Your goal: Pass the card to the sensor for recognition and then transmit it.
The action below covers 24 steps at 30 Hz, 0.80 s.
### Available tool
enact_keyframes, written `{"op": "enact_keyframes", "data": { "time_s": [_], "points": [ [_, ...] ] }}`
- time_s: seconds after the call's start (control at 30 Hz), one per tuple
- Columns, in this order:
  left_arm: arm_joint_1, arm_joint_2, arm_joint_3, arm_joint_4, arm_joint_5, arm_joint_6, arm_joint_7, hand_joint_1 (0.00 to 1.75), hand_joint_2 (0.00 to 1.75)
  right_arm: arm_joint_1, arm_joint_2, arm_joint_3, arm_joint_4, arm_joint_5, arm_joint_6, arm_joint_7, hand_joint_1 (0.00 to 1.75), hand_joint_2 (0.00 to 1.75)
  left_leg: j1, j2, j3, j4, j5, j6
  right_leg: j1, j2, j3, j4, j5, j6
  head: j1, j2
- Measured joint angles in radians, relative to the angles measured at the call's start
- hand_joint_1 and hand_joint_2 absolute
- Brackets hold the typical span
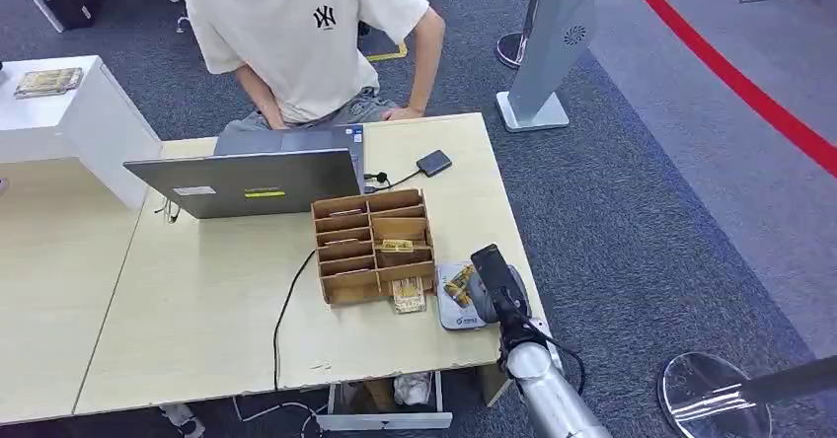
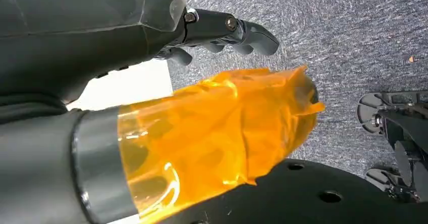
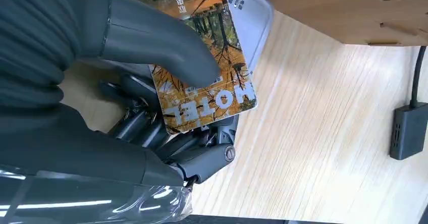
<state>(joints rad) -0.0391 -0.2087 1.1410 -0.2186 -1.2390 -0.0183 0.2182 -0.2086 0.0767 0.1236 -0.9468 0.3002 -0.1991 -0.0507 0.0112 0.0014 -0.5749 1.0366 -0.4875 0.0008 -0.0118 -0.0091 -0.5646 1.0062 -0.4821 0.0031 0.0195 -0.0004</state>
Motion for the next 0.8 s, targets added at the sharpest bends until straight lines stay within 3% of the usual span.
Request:
{"op": "enact_keyframes", "data": {
  "time_s": [0.8],
  "points": [
    [0.000, -0.001, 0.000, 0.000, 0.000, 0.000, 0.000, 0.00, 0.00, 0.000, 0.001, 0.000, 0.000, 0.000, 0.000, 0.000, 1.75, 1.75, 0.000, 0.000, 0.000, 0.000, 0.000, 0.000, 0.000, 0.000, 0.000, 0.000, 0.000, 0.000, 0.000, 0.000]
  ]
}}
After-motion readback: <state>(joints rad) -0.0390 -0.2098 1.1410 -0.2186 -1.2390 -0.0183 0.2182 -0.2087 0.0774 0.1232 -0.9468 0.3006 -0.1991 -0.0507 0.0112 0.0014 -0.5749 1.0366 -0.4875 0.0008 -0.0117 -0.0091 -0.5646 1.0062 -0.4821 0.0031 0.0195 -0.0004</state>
